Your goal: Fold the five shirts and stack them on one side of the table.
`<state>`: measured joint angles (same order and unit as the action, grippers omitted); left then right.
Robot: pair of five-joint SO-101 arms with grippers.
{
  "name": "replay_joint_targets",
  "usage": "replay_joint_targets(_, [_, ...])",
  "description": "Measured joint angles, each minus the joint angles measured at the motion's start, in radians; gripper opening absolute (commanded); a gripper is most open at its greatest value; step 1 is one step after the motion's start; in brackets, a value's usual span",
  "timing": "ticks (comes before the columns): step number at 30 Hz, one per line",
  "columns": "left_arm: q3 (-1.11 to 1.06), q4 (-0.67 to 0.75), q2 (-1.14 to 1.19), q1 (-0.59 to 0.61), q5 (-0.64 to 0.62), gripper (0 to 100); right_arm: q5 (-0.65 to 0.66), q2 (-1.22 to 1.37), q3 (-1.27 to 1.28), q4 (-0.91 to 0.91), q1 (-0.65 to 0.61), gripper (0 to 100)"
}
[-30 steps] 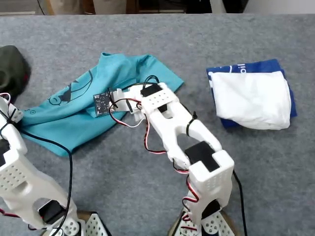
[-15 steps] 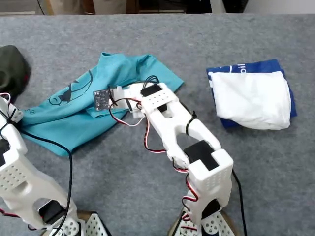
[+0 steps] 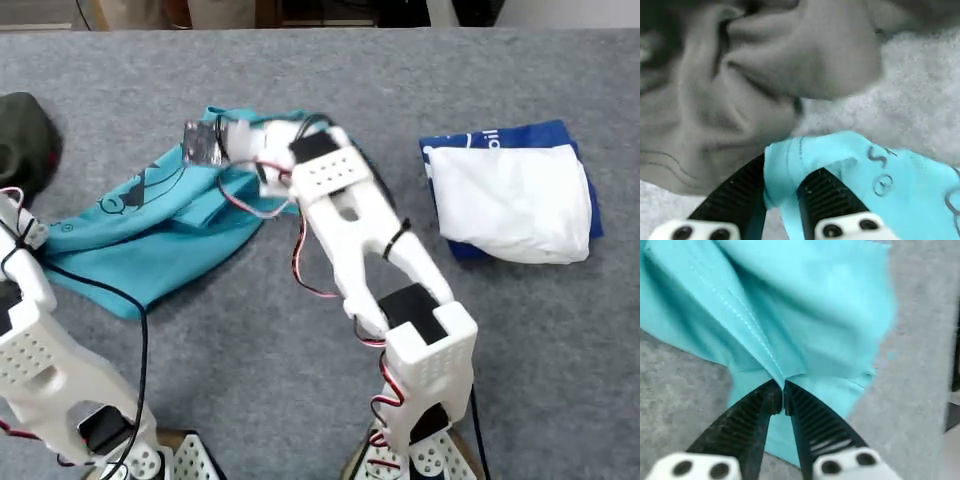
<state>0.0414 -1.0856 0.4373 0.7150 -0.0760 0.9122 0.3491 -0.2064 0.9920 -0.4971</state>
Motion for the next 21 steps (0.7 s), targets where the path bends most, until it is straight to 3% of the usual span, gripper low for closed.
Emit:
replay_joint_targets(8, [0.244,-0.284,-0.249,-0.192,0.006,2,-0.094,-0.213,-0.376,0.233,0.075,0.2])
replay_joint_targets(15, [0.436,-0.465,-0.374,-0.273,0.005,2,-0.117,-0.388,-0.615,0.353,0.161,0.2])
replay_joint_targets(21, [0.809,-0.652,-0.434,-0.354,0.005,2,-0.140,-0.489,-0.775,0.358,0.232,0.2])
